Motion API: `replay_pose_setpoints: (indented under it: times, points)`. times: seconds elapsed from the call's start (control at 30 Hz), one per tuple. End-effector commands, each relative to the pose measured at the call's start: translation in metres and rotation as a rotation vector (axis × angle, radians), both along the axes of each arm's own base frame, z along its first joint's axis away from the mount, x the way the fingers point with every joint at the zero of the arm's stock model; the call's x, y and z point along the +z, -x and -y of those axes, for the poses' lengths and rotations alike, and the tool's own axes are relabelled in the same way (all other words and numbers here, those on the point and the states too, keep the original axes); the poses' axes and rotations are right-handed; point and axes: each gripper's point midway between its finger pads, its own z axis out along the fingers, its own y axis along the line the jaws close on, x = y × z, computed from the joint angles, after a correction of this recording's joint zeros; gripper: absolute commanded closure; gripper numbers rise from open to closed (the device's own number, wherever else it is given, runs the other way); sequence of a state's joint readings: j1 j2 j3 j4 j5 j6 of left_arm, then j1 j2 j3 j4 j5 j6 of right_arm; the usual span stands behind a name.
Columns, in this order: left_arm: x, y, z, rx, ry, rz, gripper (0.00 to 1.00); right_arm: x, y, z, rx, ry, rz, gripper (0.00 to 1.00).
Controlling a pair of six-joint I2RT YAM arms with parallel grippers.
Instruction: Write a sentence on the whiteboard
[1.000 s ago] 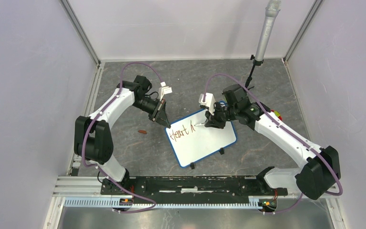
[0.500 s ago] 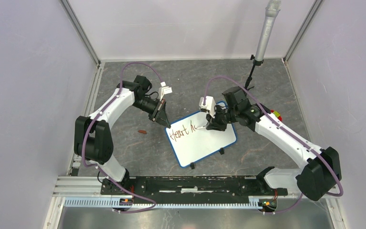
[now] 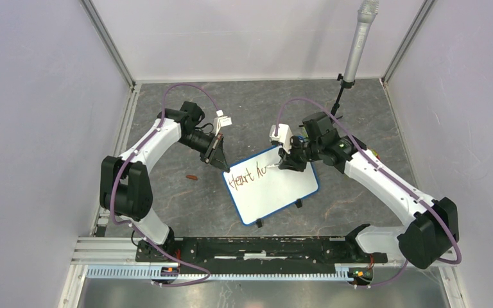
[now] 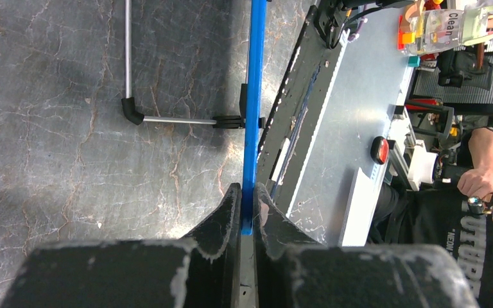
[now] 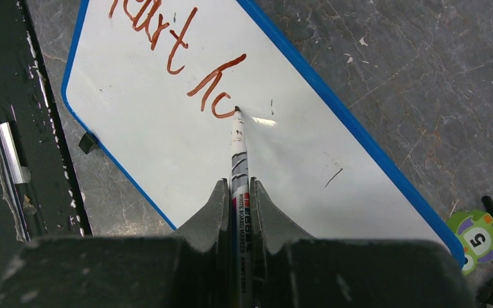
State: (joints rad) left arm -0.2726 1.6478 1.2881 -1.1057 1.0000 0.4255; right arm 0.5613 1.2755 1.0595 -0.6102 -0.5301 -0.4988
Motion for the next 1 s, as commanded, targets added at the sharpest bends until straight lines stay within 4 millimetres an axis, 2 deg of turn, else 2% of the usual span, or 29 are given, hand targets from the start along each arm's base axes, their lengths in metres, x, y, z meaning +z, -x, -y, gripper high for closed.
replay_pose_setpoints:
  times: [0.0,0.5,0.67,0.97]
  points:
    - [0.003,0.003,-0.001,-0.026,0.004,0.037,0.98,0.013,-0.015,-0.009,-0.012,-0.036,0.036,1.0]
    - [0.001,0.002,-0.001,-0.028,0.001,0.034,0.98,0.01,-0.001,-0.018,0.039,-0.048,0.008,1.0]
    - [0.002,0.002,-0.001,-0.027,0.001,0.034,0.97,0.025,0.004,-0.017,0.068,-0.071,0.021,1.0]
    - [0.003,0.002,0.0,-0.028,0.005,0.036,0.98,0.036,-0.006,-0.005,0.027,-0.112,0.033,1.0]
